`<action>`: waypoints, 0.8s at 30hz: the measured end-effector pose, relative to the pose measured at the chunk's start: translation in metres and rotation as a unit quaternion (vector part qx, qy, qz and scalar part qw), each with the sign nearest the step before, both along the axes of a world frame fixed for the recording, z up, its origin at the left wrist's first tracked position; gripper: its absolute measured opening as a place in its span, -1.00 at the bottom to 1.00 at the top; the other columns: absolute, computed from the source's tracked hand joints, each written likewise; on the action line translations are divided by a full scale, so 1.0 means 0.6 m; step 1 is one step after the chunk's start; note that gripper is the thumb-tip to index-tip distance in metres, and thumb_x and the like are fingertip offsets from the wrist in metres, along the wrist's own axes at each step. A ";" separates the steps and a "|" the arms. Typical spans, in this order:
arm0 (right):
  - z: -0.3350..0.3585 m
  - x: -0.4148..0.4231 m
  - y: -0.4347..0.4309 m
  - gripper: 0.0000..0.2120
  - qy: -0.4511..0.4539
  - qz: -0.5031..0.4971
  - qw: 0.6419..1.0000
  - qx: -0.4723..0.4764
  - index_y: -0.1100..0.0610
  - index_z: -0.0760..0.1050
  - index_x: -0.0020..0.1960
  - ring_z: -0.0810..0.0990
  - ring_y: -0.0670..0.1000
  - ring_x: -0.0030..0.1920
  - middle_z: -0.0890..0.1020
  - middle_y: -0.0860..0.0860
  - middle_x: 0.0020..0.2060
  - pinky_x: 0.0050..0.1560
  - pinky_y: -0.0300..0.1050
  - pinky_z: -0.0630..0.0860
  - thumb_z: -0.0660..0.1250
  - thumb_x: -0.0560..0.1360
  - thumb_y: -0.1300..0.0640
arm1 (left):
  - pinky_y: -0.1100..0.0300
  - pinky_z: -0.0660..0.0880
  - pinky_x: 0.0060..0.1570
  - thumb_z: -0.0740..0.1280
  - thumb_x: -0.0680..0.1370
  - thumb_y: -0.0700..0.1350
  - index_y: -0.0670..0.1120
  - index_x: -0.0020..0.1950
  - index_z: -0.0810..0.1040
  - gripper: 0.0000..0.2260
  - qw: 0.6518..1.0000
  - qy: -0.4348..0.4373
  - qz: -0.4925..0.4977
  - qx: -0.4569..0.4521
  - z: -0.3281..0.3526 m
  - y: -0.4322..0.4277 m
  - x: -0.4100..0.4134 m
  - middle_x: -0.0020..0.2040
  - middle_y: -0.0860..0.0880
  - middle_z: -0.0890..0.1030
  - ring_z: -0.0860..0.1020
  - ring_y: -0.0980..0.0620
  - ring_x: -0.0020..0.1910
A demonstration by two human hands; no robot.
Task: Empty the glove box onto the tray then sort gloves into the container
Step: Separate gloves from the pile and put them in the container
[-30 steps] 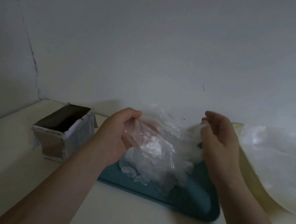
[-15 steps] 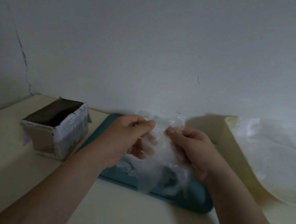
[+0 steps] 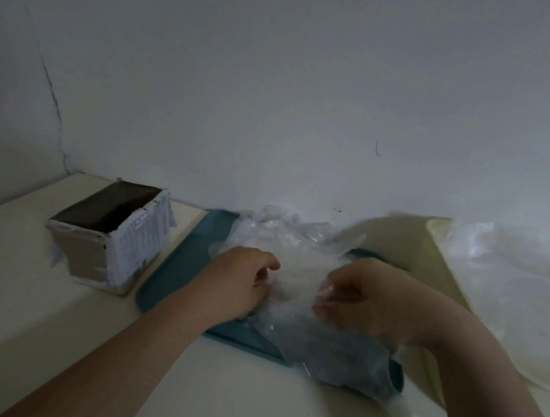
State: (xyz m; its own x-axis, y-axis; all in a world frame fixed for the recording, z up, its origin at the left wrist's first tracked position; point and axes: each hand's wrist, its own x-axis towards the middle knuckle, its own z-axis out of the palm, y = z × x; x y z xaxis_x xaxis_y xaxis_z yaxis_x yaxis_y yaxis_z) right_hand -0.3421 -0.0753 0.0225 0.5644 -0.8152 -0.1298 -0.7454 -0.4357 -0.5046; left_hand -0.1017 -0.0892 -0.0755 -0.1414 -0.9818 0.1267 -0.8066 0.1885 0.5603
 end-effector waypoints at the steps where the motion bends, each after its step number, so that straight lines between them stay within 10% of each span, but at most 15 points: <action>1: 0.000 0.000 0.001 -0.87 0.008 0.012 1.000 -0.001 -0.01 0.67 -0.19 0.57 -0.25 -0.31 0.69 -0.15 -0.31 -0.21 -0.41 0.48 0.48 0.52 0.01 | 0.32 0.54 0.01 0.43 0.60 -0.05 0.09 0.32 0.61 -0.72 1.000 -0.005 0.002 0.000 0.002 0.001 0.000 0.02 0.14 0.65 0.62 0.20 -0.04; 6: -0.005 0.003 -0.003 -0.82 -0.041 0.028 0.998 -0.030 0.02 0.67 -0.22 0.57 -0.22 -0.33 0.67 -0.16 -0.34 -0.17 -0.35 0.51 0.48 0.55 0.03 | 0.23 0.58 -0.02 0.42 0.59 -0.07 0.17 -0.12 0.64 -0.86 0.999 0.024 -0.001 -0.027 0.024 0.002 0.001 -0.11 0.20 0.65 0.61 0.23 -0.10; 9: 0.005 0.000 0.000 -0.94 -0.137 0.046 0.988 -0.054 0.04 0.76 -0.09 0.67 -0.12 0.04 0.73 -0.03 -0.03 0.08 -0.25 0.57 0.50 0.53 0.14 | 0.35 0.47 -0.06 0.45 0.55 -0.07 0.11 -0.19 0.62 -0.87 0.992 0.091 0.034 -0.077 0.066 0.007 0.011 -0.10 0.19 0.63 0.58 0.28 -0.06; 12: 0.008 0.007 0.007 -0.86 -0.174 0.074 0.969 -0.160 -0.12 0.76 -0.08 0.33 -0.19 0.49 0.51 -0.12 0.43 0.44 -0.25 0.35 0.57 0.46 0.13 | 0.24 0.55 -0.10 0.48 0.49 -0.07 -0.01 -0.19 0.67 -0.94 0.974 0.208 0.079 -0.041 0.103 0.021 0.014 -0.16 0.07 0.71 0.62 0.22 -0.18; 16: -0.013 0.040 0.023 -0.80 -0.106 0.140 0.955 -0.240 -0.25 0.72 -0.14 -0.13 -0.02 0.67 0.13 -0.17 0.65 0.61 0.23 -0.06 0.52 0.35 0.07 | 0.08 0.61 -0.16 0.47 0.48 -0.12 -0.09 -0.19 0.70 -0.93 0.934 0.346 0.038 0.079 0.135 0.047 -0.003 -0.21 -0.15 0.73 0.69 -0.05 -0.21; 19: -0.025 0.053 0.020 -0.82 -0.062 0.102 0.968 -0.221 -0.18 0.73 -0.13 0.02 -0.15 0.64 0.26 -0.23 0.59 0.62 0.17 -0.17 0.42 0.37 0.05 | 0.10 0.54 -0.12 0.49 0.52 -0.15 -0.09 -0.16 0.72 -0.93 0.911 0.399 0.024 0.100 0.140 0.048 0.002 -0.18 -0.13 0.70 0.65 -0.06 -0.19; 22: -0.033 0.052 0.011 -0.85 -0.184 0.032 0.960 -0.209 -0.01 0.75 -0.13 0.64 -0.14 0.18 0.70 -0.14 0.13 0.34 -0.05 0.48 0.41 0.42 0.17 | 0.06 0.63 -0.12 0.57 0.42 0.03 -0.11 -0.04 0.75 -0.75 0.877 0.466 0.039 0.108 0.144 0.049 0.007 -0.08 -0.25 0.67 0.61 -0.09 -0.12; 24: -0.030 0.048 0.008 -0.88 -0.278 -0.034 0.952 -0.126 0.07 0.75 -0.14 0.71 -0.13 -0.07 0.75 -0.08 -0.14 0.04 -0.08 0.61 0.47 0.49 0.24 | -0.06 0.68 0.05 0.53 0.35 0.21 -0.07 0.03 0.76 -0.58 0.872 0.476 0.041 0.107 0.147 0.047 0.008 -0.06 -0.21 0.68 0.64 -0.12 -0.06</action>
